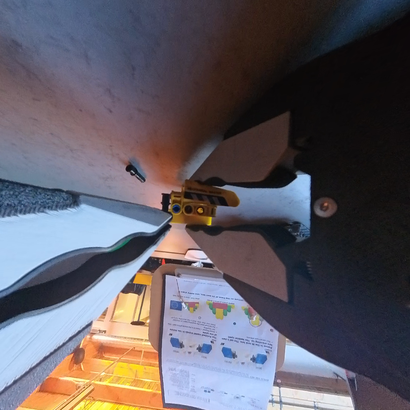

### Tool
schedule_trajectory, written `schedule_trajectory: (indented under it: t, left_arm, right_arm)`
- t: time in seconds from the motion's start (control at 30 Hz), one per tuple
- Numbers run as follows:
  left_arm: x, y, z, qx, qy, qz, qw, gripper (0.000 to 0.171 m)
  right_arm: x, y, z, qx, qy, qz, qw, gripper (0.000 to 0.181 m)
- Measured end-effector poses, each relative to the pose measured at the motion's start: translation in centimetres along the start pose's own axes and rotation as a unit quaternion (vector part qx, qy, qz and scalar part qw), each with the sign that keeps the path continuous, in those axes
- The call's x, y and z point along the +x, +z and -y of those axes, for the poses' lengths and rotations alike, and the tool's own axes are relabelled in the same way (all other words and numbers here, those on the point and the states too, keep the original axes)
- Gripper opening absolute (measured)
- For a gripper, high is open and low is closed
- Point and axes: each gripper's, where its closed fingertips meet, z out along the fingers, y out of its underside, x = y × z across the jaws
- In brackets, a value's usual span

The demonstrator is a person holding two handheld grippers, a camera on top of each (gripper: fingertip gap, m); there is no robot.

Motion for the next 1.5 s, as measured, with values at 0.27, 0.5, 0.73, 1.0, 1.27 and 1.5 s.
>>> schedule_trajectory:
  t: [0.27,0.5,0.73,1.0,1.27,1.5]
  left_arm:
    - [0.1,-0.1,0.2,0.004,-0.001,-0.002,1.000,0.031]
    - [0.1,-0.1,0.2,0.004,0.000,-0.002,1.000,0.031]
    - [0.1,-0.2,0.3,0.006,-0.001,-0.003,1.000,0.031]
    - [0.1,-0.3,0.3,0.008,-0.002,-0.004,1.000,0.031]
    - [0.1,-0.5,0.4,0.011,-0.010,-0.009,1.000,0.031]
    - [0.2,-0.8,0.3,0.016,-0.022,-0.021,0.999,0.030]
  right_arm:
    - [0.3,0.2,0.2,-0.004,0.020,0.016,1.000,0.009]
    - [0.1,0.0,-0.3,-0.001,0.056,0.042,0.998,0.005]
    - [0.5,0.0,-0.4,0.007,0.075,0.046,0.996,0.008]
    - [0.7,-0.3,-0.6,0.005,0.073,0.037,0.997,0.017]
    - [0.1,0.1,-0.6,-0.001,0.058,0.048,0.997,0.011]
    - [0.0,0.2,-0.4,0.007,0.046,0.059,0.997,0.007]
